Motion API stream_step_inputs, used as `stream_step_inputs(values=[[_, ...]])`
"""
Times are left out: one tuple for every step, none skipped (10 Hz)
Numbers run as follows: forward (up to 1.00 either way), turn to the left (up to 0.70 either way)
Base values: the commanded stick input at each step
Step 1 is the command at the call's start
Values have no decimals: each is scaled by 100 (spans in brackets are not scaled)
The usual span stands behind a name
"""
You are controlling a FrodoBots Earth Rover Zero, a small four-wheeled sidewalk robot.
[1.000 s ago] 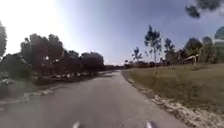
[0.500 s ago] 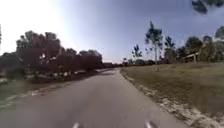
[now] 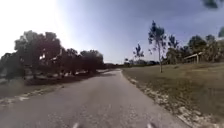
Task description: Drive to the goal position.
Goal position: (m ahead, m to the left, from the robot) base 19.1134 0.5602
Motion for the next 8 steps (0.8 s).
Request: stream_step_inputs(values=[[100, 0], [100, 1], [100, 2], [100, 4], [100, 6], [100, 5], [100, 5], [100, 3]])
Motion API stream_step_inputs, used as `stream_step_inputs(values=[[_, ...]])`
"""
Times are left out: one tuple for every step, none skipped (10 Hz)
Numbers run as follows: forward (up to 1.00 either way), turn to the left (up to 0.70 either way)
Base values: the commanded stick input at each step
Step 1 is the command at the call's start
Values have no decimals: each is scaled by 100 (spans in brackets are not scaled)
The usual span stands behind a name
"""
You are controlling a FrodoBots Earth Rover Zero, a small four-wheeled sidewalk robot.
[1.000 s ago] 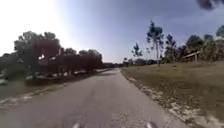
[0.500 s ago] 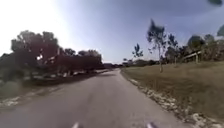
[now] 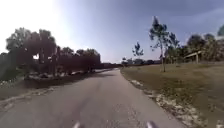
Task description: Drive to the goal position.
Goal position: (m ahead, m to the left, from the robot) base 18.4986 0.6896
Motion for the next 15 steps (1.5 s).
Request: stream_step_inputs(values=[[100, 2], [100, 2], [100, 2], [100, 2], [100, 2], [100, 2], [100, 2], [100, 2], [100, 2], [100, 3], [100, 2], [100, 2], [100, 2], [100, 3], [100, 27]])
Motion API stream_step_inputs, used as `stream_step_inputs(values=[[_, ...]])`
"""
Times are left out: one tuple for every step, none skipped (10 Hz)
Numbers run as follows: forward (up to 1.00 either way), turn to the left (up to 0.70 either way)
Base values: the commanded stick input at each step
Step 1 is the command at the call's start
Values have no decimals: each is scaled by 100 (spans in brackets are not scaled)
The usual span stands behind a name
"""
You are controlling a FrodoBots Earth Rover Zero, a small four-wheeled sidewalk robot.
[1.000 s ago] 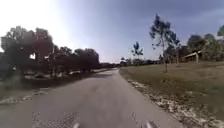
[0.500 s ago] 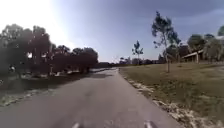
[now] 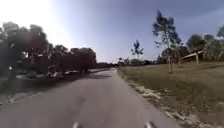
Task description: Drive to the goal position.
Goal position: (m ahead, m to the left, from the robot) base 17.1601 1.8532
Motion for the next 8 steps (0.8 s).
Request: stream_step_inputs(values=[[100, 9], [100, 1], [100, 1], [100, 0], [100, 0], [100, 1], [100, 2], [100, 2]])
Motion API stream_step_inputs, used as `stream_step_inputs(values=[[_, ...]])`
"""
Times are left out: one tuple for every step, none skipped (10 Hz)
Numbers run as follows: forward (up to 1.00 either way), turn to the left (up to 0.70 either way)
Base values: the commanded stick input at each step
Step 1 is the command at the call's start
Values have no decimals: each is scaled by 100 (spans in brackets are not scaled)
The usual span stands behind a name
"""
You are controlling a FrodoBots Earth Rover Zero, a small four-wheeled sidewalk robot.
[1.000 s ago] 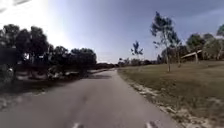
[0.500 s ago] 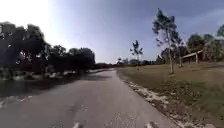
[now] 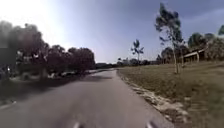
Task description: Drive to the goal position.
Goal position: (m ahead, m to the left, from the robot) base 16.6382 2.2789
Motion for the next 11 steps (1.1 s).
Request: stream_step_inputs(values=[[100, 2], [100, 2], [100, 2], [100, 4], [100, 19], [100, 38], [100, 25], [100, 12], [100, 2], [100, 1], [100, 0]])
